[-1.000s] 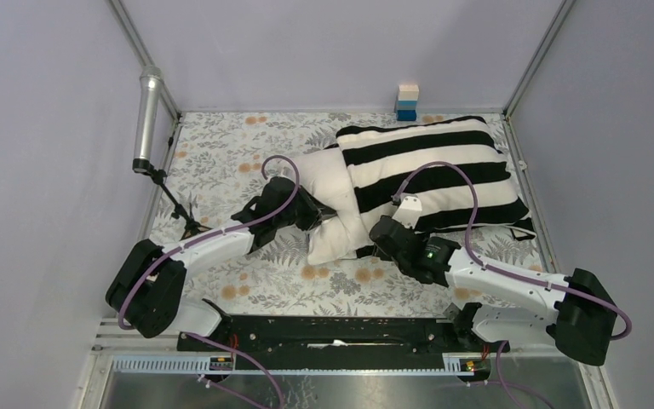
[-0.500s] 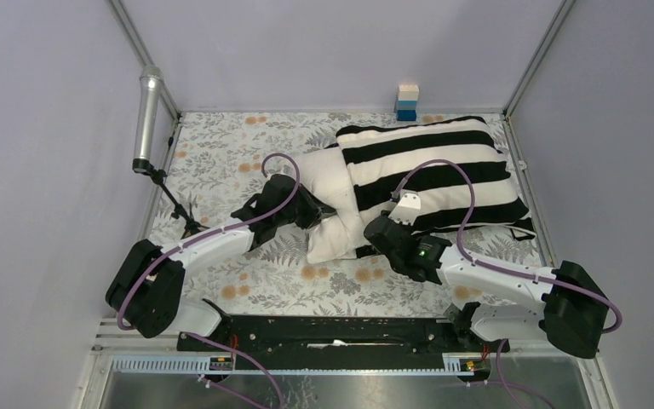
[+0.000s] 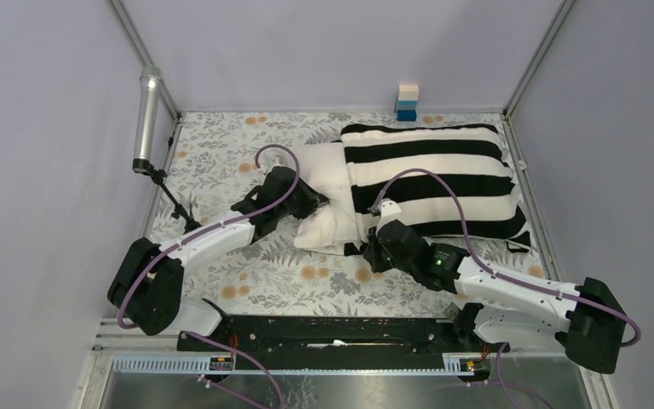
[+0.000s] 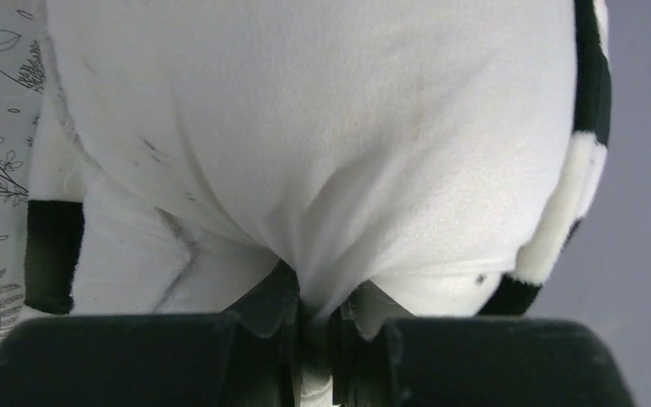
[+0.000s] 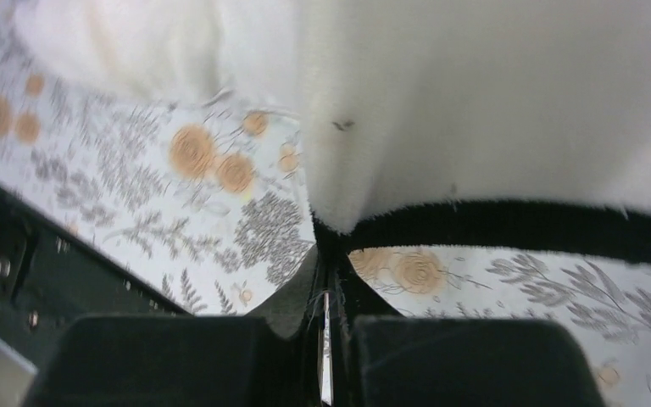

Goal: Put the pillow into the pillowcase
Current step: Stuff the pillow into the pillowcase.

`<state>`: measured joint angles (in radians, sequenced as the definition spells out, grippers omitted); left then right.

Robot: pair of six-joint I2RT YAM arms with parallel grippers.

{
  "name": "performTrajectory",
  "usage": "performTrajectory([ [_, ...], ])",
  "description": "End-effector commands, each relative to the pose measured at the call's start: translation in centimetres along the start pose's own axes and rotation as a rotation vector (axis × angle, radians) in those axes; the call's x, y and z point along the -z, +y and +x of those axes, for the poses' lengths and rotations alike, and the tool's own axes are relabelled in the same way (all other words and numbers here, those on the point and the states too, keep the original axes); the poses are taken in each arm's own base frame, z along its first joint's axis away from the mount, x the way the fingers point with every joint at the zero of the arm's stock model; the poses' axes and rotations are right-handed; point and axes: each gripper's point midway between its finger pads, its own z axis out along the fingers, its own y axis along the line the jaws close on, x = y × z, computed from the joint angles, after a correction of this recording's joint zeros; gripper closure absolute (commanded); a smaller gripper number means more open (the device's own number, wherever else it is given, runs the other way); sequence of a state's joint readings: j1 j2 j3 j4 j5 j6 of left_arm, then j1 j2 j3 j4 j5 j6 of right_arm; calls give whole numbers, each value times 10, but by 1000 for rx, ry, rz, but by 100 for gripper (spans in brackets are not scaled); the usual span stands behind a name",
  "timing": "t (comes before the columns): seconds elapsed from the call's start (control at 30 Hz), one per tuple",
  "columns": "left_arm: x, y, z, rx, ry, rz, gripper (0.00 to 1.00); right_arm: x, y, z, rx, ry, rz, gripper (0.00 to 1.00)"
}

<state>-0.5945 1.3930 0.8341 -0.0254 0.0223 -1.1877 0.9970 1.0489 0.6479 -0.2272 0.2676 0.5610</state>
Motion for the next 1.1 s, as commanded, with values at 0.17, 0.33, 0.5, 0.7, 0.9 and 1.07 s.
performTrajectory([
  [0.17, -25, -4, 33, -53, -47, -24, 100, -4, 86, 8, 147, 58, -382, 100],
  [0.33, -15, 27, 79, -52, 25, -38, 100, 1, 65, -23, 102, 44, -164, 80],
  [0.5, 6, 55, 90, -85, 58, -26, 100, 46, 60, -107, 53, -147, -25, 32],
  [0.7, 26, 57, 96, -166, 90, 18, 100, 28, 19, -207, 16, -296, 220, 20],
  [0.9, 29, 77, 107, -207, 129, -12, 100, -29, -16, -255, 92, -272, 425, 21],
  [1.07, 30, 80, 105, -233, 115, -22, 100, -65, -30, -256, 163, -188, 543, 23],
])
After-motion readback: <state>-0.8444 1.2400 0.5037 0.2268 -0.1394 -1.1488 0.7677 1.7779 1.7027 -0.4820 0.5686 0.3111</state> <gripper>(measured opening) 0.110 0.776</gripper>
